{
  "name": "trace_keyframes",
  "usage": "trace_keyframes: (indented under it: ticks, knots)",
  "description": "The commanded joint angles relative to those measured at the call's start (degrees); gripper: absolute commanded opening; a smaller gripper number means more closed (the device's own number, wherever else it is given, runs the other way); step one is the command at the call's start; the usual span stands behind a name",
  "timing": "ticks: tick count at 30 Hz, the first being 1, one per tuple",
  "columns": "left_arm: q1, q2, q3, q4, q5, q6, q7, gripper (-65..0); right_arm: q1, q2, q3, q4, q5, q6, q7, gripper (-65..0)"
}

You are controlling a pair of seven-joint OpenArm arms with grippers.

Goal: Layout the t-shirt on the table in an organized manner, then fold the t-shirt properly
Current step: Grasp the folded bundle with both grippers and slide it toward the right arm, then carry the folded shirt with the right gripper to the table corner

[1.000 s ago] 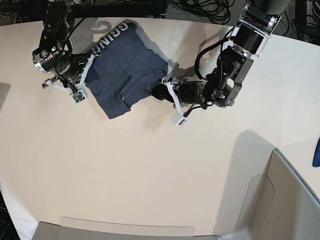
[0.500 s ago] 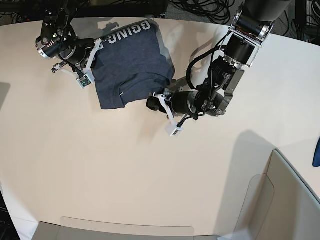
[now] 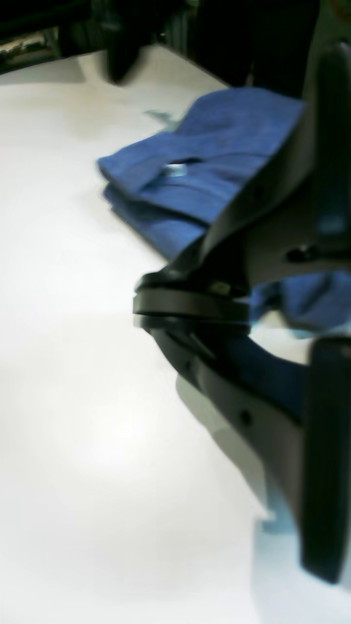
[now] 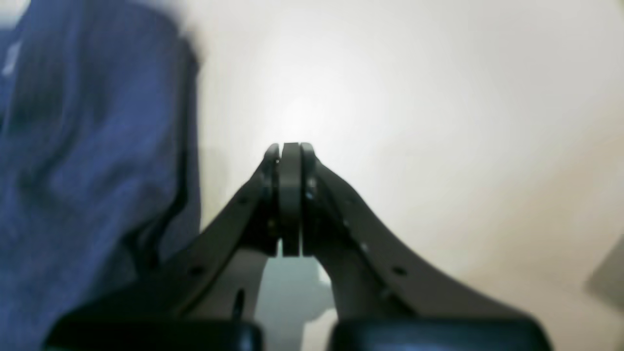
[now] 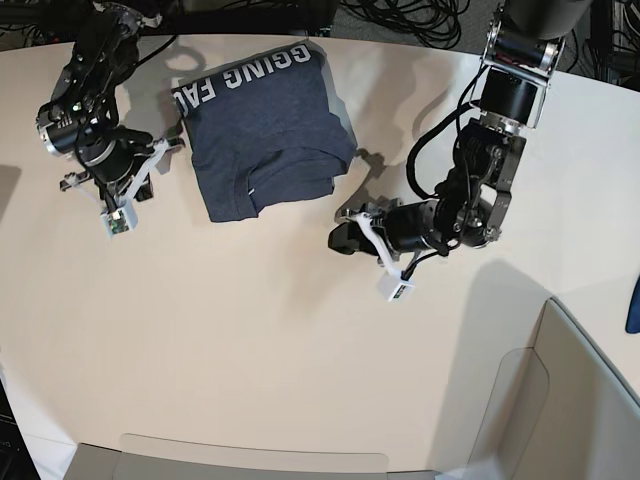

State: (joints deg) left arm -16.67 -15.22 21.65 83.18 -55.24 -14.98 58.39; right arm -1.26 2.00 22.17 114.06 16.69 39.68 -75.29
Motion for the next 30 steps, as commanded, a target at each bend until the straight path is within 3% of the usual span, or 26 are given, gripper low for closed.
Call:
trace_keyframes:
  ticks: [1,5,9,15,22,30]
  knots:
    - [-0.4,-0.2,-1.6,2.1,-0.9,-0.4,-0.2,-65.0,1.3,-0.9,-0.9,1.4,2.0,0.3,0.8,-65.0]
    - [2.4,-0.3,-5.4,4.8,-0.8,-0.4,1.2,-65.0,1.1,-5.1,-6.8,1.6,2.6,0.3,0.7,-65.0]
    - [4.4,-2.8,-6.1,5.8,-0.8,-0.4,1.0,-65.0,-1.6,-8.3,-14.6,1.6,2.4,0.3,1.0,-65.0]
    - [6.5,-4.8,-7.1,5.8,-0.7,-0.4,0.7,-65.0,-6.4,-10.8,-19.5,1.6,-3.8,0.3,1.0,-65.0]
    - [7.7,-5.2,-7.1,5.8,-0.7,-0.4,0.6,-65.0,-10.3,-10.3,-21.3,-0.3,-4.4,0.3,1.1,-65.0]
    - [8.7,-5.2,-7.1,5.9,-0.8,-0.4,0.6,-65.0,-10.3,-1.5,-18.6,-11.8,-7.7,0.3,8.9,-65.0]
